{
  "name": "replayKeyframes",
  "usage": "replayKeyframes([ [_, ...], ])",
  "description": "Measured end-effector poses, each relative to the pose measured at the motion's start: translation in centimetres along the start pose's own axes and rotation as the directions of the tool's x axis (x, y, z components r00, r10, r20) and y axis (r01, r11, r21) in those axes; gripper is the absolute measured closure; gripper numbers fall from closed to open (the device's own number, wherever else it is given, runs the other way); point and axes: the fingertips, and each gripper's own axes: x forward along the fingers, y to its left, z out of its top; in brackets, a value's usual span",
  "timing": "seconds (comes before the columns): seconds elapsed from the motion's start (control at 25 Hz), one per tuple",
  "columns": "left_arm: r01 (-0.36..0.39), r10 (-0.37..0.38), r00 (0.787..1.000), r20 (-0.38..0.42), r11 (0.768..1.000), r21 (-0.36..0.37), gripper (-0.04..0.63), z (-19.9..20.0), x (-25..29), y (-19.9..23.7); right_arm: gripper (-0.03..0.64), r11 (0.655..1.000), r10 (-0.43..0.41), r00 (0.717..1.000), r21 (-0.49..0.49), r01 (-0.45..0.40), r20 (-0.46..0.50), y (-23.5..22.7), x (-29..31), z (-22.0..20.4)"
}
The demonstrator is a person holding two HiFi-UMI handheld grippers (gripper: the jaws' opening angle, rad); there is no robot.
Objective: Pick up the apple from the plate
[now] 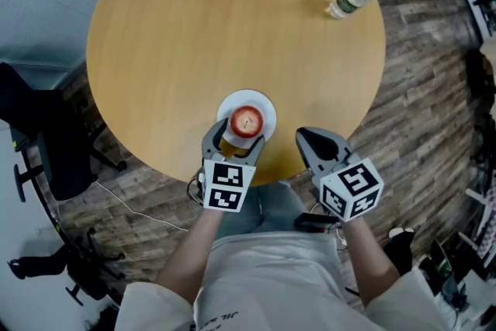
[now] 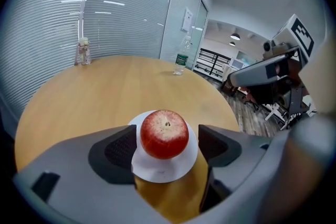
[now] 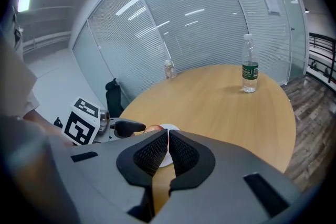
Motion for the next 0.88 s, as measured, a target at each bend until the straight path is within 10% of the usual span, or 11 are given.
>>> replayKeyframes([
  [0.88, -0.040, 0.040, 0.998, -0.054, 0.999, 0.016, 0.218, -0.9, 3.1, 0.9, 0.584, 0.999, -0.027, 0.999, 0.026, 0.028, -0.017, -1.6, -0.6, -1.2],
])
